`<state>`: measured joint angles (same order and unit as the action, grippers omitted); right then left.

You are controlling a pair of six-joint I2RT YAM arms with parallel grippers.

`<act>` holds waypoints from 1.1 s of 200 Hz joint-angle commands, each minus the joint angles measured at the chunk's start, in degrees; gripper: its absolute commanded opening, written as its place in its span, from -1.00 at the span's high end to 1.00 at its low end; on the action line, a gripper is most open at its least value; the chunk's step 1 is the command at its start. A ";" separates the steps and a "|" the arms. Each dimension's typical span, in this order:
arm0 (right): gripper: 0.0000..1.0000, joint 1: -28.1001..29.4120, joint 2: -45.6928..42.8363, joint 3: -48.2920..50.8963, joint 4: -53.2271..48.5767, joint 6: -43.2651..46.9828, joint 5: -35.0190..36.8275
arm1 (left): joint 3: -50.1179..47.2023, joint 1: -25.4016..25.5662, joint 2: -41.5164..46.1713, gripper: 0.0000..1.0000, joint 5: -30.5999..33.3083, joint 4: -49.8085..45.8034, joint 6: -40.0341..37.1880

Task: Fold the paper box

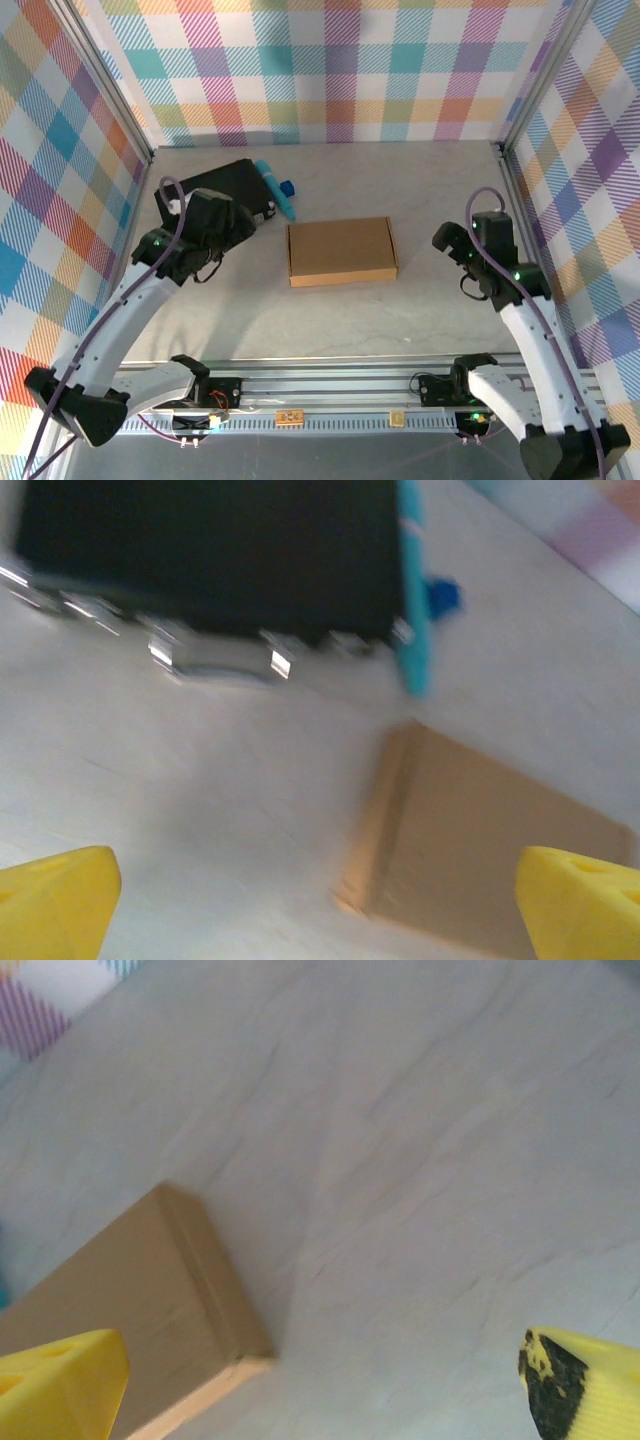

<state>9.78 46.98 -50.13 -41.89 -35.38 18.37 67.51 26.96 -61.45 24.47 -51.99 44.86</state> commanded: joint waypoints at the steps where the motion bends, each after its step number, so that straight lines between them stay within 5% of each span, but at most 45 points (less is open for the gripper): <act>1: -0.98 -0.20 -5.54 12.48 12.41 10.65 12.28 | -9.63 -0.32 4.53 -0.99 22.79 0.24 -6.75; 19: -0.98 -0.20 -9.53 24.13 25.12 21.21 15.16 | -21.26 -0.74 10.95 -0.99 22.83 18.54 -26.28; 46: -0.98 -0.16 -7.12 34.39 42.01 31.22 13.03 | -33.91 -7.09 11.91 -0.99 14.21 39.15 -37.96; 79: -0.98 -0.63 6.61 34.78 58.15 34.91 6.17 | -36.64 -17.02 -0.20 -0.99 2.29 48.09 -37.31; 140: -0.98 -9.45 31.54 29.19 86.22 32.06 -12.75 | -37.88 -23.35 -18.79 -0.99 -9.41 74.43 -39.91; 172: -0.98 -9.78 40.87 30.96 98.10 33.45 -17.16 | -37.42 -25.43 -25.26 -0.99 -14.48 85.93 -41.46; 197: -0.98 -9.78 40.38 30.61 96.38 33.87 -17.86 | -40.29 -24.61 -26.77 -0.99 -19.84 92.40 -45.03; 212: -0.98 -9.78 40.24 30.42 95.78 33.79 -17.67 | -47.12 -23.97 -29.60 -0.99 -16.55 108.45 -44.72; 220: -0.99 -9.78 40.25 29.70 94.30 33.86 -17.62 | -47.96 -23.97 -28.40 -0.99 -14.11 107.82 -43.45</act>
<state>0.05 87.29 -19.94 48.82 -2.09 3.07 25.10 2.42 -88.53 10.04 38.61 2.39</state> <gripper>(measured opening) 0.992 0.997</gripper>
